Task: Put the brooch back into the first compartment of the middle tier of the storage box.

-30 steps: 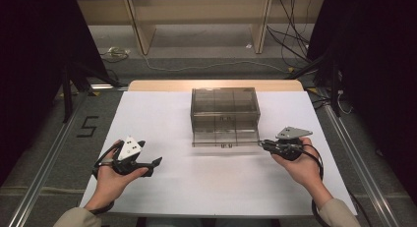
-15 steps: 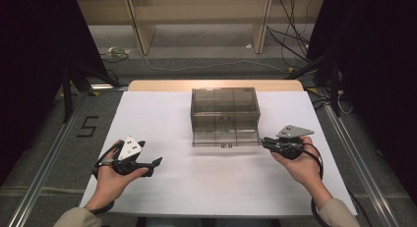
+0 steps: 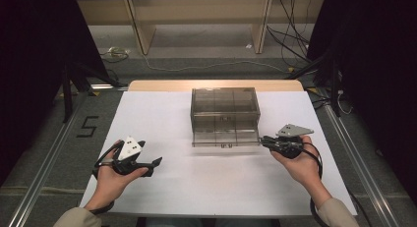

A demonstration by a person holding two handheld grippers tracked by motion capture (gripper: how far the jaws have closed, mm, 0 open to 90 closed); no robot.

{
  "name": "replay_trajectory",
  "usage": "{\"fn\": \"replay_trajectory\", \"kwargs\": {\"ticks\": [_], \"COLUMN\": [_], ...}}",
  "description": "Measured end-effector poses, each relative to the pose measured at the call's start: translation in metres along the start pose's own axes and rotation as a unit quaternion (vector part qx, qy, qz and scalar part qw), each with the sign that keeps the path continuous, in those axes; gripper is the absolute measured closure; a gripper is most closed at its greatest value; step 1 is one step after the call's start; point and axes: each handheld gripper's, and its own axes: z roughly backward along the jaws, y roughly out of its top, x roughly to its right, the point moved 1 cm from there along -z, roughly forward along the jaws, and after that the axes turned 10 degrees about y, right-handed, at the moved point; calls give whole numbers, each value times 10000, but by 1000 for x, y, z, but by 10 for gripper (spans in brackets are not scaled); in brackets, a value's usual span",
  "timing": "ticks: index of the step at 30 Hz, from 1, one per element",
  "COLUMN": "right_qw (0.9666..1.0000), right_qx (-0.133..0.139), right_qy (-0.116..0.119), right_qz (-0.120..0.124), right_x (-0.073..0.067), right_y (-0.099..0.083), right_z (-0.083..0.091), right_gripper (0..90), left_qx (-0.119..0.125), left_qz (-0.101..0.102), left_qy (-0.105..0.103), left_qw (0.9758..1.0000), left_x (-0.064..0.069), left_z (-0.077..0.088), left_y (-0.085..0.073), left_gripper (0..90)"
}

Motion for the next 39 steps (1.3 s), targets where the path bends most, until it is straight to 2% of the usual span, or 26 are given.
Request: {"fn": "replay_trajectory", "kwargs": {"ticks": [39], "right_qw": [9998], "right_qx": [180], "right_qy": [7], "right_qz": [-46], "right_x": [-2], "right_y": [9], "right_z": [-3], "right_gripper": [805], "left_qx": [-7], "left_qz": [10], "left_qy": [-5], "left_qw": [10000], "left_x": [0], "left_z": [0], "left_y": [0], "left_gripper": [176]}}
